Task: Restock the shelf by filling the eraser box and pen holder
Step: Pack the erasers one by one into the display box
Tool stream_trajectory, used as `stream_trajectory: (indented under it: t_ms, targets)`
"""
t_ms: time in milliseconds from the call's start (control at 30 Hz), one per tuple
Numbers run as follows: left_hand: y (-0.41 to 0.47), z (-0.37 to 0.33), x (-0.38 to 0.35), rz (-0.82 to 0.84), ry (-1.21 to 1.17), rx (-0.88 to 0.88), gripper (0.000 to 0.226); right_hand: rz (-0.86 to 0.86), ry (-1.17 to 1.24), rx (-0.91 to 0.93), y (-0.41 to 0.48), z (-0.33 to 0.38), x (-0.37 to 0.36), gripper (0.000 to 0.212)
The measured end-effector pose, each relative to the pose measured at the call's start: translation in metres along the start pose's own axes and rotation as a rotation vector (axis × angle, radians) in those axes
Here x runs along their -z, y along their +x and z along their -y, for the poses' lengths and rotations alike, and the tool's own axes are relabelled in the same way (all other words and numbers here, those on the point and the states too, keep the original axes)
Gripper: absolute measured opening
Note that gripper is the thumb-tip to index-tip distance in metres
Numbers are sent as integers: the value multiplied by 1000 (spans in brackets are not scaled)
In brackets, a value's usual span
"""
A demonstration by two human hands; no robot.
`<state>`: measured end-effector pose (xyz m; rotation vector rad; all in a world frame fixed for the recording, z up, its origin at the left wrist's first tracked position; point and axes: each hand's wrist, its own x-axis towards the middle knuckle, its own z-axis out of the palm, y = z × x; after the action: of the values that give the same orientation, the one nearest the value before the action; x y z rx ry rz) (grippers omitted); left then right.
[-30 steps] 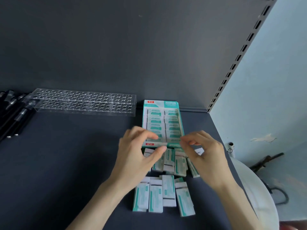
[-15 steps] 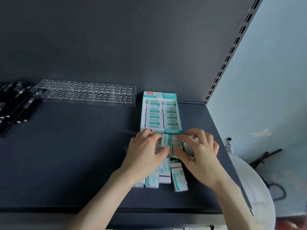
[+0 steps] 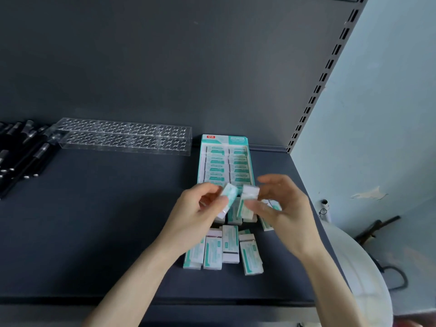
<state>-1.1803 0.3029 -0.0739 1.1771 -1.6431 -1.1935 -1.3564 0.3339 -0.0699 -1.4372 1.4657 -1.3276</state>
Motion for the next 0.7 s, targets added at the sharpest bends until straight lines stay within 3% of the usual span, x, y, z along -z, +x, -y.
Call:
stream_trajectory:
  t_ms: [167, 400, 533, 700]
  targets:
    - [7, -9, 7, -29, -287, 82, 15, 9, 207, 36, 19, 10, -7, 22]
    - [27, -14, 14, 35, -395, 96, 24, 97, 281, 96, 38, 12, -24, 28]
    - [31, -11, 17, 9, -471, 80, 21, 105, 302, 9, 39, 13, -24, 27]
    - [50, -3, 29, 4, -477, 60, 16, 182, 317, -122, 59, 10, -23, 7]
